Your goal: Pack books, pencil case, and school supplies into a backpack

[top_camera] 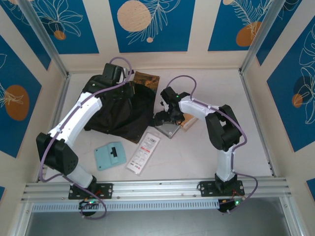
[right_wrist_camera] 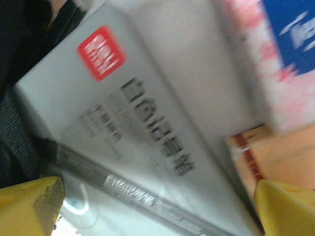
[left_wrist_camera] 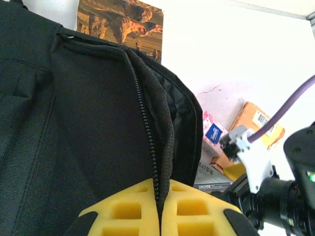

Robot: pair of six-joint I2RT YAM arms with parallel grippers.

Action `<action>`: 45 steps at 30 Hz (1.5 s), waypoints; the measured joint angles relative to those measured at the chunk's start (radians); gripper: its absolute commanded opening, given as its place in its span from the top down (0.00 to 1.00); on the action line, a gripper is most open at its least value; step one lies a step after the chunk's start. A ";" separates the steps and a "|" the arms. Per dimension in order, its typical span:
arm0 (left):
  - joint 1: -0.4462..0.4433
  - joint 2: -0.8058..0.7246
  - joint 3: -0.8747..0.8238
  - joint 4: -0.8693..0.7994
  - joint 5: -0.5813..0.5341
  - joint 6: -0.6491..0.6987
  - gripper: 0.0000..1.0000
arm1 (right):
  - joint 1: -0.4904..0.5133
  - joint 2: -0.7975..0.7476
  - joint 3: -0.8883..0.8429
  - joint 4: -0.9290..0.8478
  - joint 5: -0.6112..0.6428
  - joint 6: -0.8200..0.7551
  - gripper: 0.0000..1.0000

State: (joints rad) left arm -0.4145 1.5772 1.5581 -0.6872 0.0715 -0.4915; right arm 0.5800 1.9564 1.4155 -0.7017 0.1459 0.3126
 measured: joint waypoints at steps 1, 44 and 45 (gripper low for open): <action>0.001 -0.001 -0.001 0.001 0.000 0.000 1.00 | 0.012 -0.013 -0.019 0.003 0.000 0.000 0.01; 0.022 0.010 0.011 0.006 0.195 0.022 1.00 | 0.122 -0.584 -0.369 0.044 0.219 0.159 0.24; 0.022 0.009 0.021 0.004 0.213 0.020 1.00 | 0.118 -0.613 -0.368 0.049 0.211 0.164 0.24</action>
State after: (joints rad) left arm -0.3923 1.5864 1.5787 -0.6830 0.2844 -0.4717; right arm 0.6979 1.3430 1.0473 -0.6529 0.3573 0.4770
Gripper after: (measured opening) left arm 0.052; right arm 0.767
